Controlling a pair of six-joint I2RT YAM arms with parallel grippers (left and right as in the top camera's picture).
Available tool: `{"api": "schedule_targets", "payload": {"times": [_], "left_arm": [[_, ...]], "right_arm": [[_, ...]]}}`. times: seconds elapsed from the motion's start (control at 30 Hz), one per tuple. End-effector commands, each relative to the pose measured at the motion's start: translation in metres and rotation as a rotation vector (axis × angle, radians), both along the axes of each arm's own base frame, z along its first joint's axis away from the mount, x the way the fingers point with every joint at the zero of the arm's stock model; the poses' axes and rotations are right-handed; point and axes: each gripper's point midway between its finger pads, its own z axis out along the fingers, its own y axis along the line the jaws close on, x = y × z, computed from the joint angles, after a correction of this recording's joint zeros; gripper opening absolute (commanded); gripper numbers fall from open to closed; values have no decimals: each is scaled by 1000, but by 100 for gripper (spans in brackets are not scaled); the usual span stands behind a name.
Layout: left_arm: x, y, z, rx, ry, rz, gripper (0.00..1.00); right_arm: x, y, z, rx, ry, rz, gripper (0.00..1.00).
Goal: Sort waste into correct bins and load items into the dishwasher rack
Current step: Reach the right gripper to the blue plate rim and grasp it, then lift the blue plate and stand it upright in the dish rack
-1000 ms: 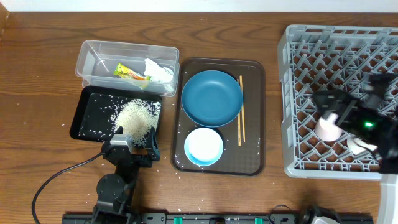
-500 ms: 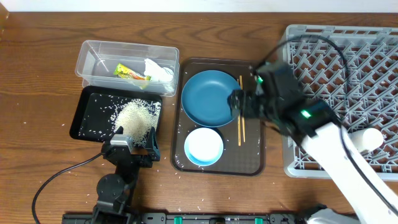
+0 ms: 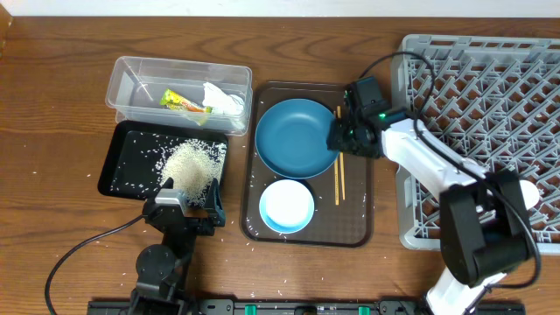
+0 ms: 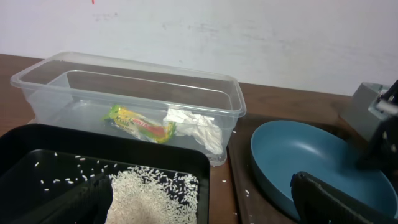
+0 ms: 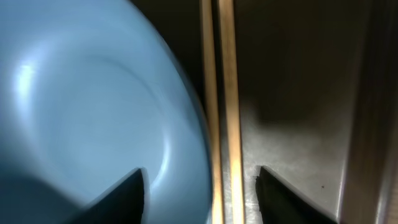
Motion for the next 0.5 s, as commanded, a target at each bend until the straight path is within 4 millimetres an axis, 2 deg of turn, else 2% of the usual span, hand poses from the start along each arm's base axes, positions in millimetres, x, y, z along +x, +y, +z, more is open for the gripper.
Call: {"api": "schedule_targets", "payload": {"times": [0.0,0.03,0.1,0.23,0.37,0.47], "left_arm": [[0,0,-18,0,42,4,94],[0,0,-18,0,42,5,94],[0,0,-18,0,42,5,94],[0,0,-18,0,42,4,94],[0,0,-18,0,42,5,94],[0,0,-18,0,42,5,94]], "right_arm": [[-2,0,-5,16,32,-3,30],[-2,0,-5,16,35,-6,19],[-1,-2,-3,18,31,-10,5],[5,-16,19,28,-11,-37,1],[10,-46,68,8,-124,-62,1],[10,-85,120,-122,-274,-152,1]]}}
